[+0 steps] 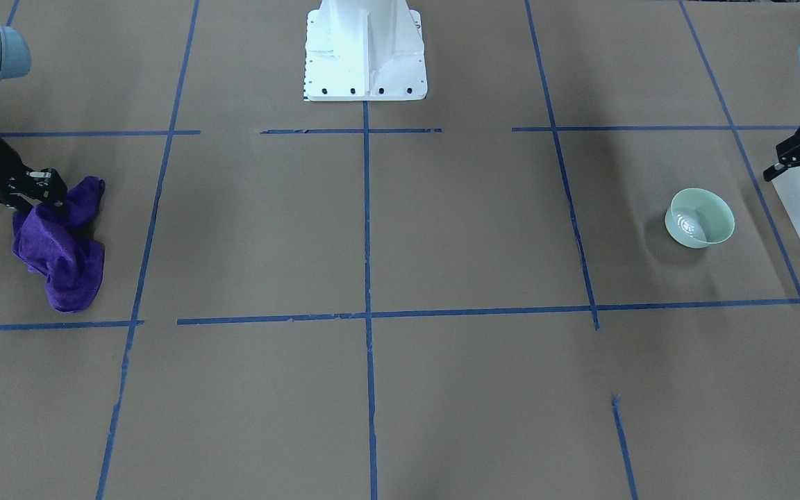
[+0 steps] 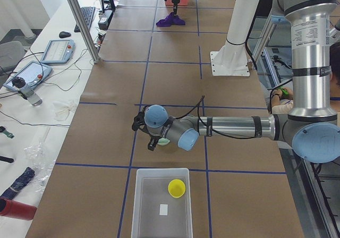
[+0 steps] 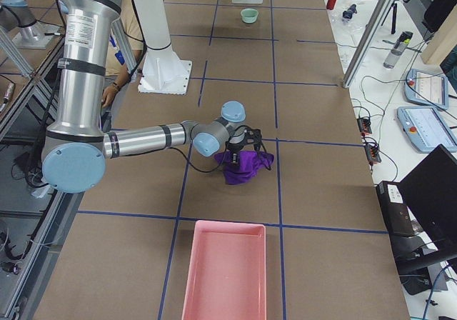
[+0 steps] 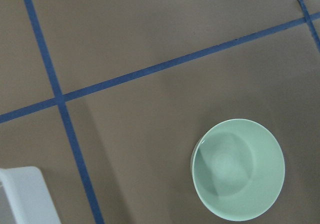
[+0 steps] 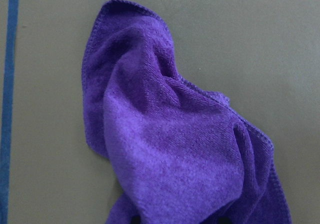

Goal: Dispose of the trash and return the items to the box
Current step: 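Lift the cloth into the pink bin while the left gripper reaches the bowl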

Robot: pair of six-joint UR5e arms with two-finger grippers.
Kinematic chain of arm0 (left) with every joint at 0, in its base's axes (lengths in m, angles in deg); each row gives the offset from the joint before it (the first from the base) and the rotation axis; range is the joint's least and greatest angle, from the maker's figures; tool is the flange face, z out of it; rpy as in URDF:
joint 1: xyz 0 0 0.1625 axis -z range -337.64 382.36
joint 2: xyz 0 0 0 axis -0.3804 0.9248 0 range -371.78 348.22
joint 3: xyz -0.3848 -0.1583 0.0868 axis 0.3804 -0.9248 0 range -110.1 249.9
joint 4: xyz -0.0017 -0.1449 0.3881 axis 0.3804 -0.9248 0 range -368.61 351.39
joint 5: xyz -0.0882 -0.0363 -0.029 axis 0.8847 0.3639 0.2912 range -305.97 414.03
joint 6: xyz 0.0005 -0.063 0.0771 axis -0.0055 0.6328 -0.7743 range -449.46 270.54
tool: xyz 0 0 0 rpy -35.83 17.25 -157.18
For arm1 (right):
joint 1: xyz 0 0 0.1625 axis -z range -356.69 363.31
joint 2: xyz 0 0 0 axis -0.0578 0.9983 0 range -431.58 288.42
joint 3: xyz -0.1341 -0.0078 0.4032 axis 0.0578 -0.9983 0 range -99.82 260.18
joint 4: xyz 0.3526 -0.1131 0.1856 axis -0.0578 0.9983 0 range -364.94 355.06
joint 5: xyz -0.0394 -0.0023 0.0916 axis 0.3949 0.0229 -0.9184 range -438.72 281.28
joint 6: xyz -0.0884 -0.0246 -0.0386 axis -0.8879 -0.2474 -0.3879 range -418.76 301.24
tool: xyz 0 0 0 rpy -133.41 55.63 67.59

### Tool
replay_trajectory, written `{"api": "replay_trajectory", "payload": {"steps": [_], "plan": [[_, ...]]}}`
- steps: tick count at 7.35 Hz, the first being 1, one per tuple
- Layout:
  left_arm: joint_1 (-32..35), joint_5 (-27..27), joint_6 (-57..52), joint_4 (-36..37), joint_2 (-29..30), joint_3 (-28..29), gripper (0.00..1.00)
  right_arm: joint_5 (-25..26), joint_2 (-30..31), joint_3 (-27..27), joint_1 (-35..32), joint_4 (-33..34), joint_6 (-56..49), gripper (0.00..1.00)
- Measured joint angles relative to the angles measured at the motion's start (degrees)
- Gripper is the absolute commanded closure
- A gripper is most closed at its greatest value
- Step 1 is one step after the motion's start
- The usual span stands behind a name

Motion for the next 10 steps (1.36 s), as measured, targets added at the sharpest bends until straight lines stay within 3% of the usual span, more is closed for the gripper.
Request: {"api": "replay_trajectory", "payload": {"steps": [2,4,5,7,8,10], "plan": [[-7.0,-5.0,9.9,-5.0,-0.1,-0.2,0.01,0.1,0.1,0.5,0.0,0.1,0.0,1.00],[-11.1,-10.0,14.1,-6.0,-0.3,-1.4,0.00,-1.2,1.9,5.4,-3.6,0.1,-0.3,1.00],[-11.7,-10.8,16.0,-6.3,-0.4,-2.4,0.00,-4.9,4.2,8.6,-10.1,0.1,-2.5,1.00],[-12.4,-11.2,20.0,-8.7,-0.4,-2.8,0.00,-17.6,7.4,10.6,-28.7,3.1,-14.0,1.00],[-12.8,-11.9,20.6,-9.4,-0.4,-2.6,0.00,-20.8,8.0,10.5,-35.7,6.6,-20.2,1.00],[-13.0,-15.5,20.9,-9.7,-0.7,-2.4,0.00,-21.4,7.6,8.9,-47.4,19.6,-40.3,1.00]]}}
